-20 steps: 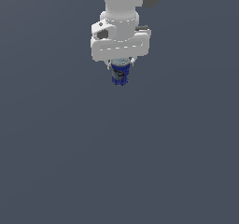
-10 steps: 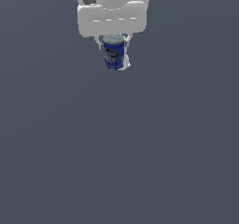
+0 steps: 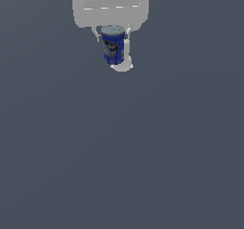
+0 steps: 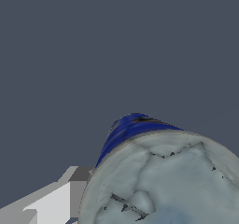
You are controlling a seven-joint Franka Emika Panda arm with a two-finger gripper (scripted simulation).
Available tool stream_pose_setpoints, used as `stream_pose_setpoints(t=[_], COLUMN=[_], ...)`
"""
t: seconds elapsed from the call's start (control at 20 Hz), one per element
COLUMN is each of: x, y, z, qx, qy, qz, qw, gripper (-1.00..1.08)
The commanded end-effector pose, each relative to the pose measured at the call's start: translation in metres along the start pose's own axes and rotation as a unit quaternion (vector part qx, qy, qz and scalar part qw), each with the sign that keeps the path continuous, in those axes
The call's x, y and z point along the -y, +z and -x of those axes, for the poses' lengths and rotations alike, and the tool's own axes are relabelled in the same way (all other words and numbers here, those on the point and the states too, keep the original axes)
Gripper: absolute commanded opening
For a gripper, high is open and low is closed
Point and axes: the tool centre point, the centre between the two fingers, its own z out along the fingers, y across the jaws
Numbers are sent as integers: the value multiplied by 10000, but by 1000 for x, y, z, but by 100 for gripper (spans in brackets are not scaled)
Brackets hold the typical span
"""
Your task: Pick up the object and move it to a goal position.
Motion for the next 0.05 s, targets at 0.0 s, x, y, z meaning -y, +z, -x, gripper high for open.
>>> stream_pose_setpoints(t=[0.0], x=[0], y=[-2], z=[-1], qx=[-16], qy=[-2], qz=[5], qw=[10000], gripper=[-100])
